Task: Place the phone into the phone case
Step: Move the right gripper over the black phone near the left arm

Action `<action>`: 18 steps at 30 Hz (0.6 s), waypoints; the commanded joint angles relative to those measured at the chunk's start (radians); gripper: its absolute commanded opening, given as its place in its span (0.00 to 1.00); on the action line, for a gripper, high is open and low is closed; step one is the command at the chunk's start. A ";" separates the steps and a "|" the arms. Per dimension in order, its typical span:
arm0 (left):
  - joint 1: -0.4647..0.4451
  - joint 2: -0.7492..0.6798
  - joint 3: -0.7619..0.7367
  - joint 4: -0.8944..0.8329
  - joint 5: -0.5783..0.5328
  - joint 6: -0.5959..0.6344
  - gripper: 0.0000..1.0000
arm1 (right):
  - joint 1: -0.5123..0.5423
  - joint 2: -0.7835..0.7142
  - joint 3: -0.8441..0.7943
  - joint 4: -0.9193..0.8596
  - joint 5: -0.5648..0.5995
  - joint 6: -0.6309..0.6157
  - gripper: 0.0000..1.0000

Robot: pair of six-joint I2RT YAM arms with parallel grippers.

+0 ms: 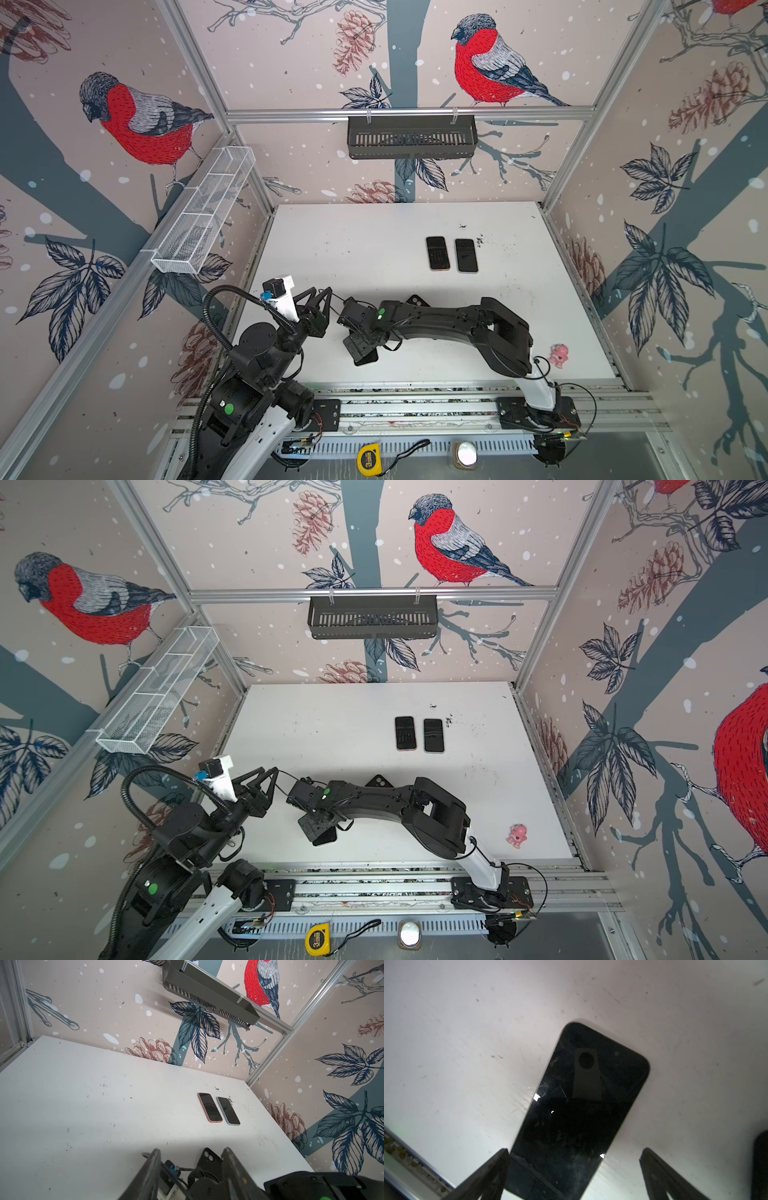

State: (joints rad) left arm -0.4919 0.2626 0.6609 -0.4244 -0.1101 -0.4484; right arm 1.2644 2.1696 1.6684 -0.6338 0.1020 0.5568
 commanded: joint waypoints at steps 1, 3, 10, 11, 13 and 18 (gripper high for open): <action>0.010 0.009 0.001 0.043 0.002 -0.008 0.49 | 0.017 0.053 0.068 -0.084 0.017 0.037 0.99; 0.014 0.021 0.003 0.042 0.011 -0.004 0.49 | 0.028 0.101 0.128 -0.137 0.058 0.056 0.99; 0.020 0.019 0.001 0.046 0.019 -0.004 0.49 | 0.037 0.161 0.171 -0.210 0.116 0.100 1.00; 0.020 0.020 0.000 0.046 0.020 -0.004 0.49 | 0.032 0.148 0.153 -0.204 0.118 0.106 1.00; 0.020 0.020 0.000 0.047 0.020 -0.004 0.49 | 0.020 0.120 0.103 -0.182 0.109 0.113 0.99; 0.021 0.024 -0.001 0.047 0.024 -0.004 0.49 | -0.026 0.012 -0.063 -0.105 0.094 0.118 0.96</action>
State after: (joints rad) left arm -0.4740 0.2848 0.6605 -0.4221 -0.0967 -0.4480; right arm 1.2537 2.2070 1.6642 -0.6827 0.1631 0.6689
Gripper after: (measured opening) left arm 0.489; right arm 0.959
